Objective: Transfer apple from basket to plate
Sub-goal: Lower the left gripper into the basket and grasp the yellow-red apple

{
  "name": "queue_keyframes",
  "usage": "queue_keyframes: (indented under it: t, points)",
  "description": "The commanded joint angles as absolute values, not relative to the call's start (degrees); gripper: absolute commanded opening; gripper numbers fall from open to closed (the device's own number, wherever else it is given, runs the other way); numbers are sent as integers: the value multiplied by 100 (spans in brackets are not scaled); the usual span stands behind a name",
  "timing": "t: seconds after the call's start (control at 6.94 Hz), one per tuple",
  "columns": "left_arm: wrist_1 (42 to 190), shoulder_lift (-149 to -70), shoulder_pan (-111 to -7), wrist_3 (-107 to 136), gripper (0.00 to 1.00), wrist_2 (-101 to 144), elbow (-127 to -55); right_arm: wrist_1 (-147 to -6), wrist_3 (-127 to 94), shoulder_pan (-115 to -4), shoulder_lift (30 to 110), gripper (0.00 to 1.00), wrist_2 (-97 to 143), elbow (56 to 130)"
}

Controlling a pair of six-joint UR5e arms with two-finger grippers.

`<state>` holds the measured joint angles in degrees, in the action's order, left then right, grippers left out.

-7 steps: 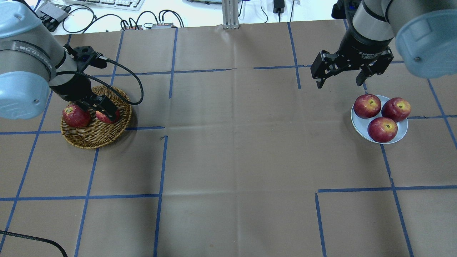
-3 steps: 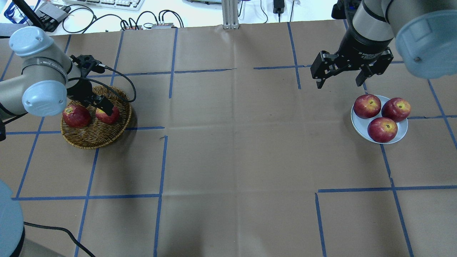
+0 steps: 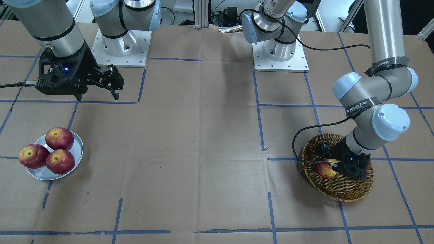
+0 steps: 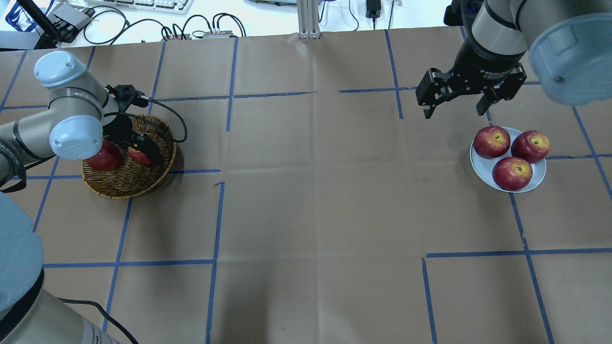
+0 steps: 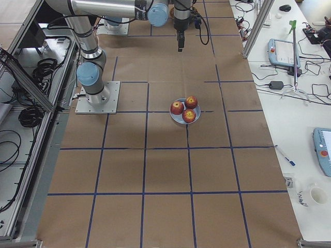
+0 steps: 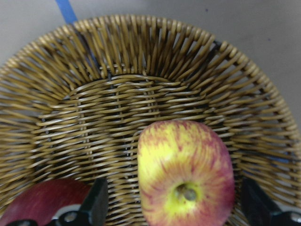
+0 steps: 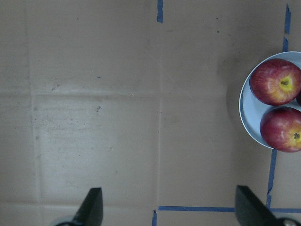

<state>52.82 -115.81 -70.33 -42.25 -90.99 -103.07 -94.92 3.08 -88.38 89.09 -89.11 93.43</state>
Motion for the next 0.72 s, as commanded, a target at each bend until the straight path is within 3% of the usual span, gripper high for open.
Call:
queue_keyframes:
  t: [0.0, 0.29, 0.43, 0.58]
  points:
    - [5273, -11742, -7031, -4219, 77, -9123, -10301, -9492, 308, -8833, 8912, 100, -8912, 9343]
    - [5273, -11690, -7040, -4219, 45, -9141, -10301, -9492, 308, -8833, 8912, 100, -8903, 9343]
    - [5273, -11602, -7084, -4219, 38, -9132, -10292, -9492, 308, -8833, 8912, 100, -8903, 9334]
    - [5352, -11401, -7188, -4167, 37, -9123, -10231, -9492, 308, -8833, 8903, 100, -8903, 9334]
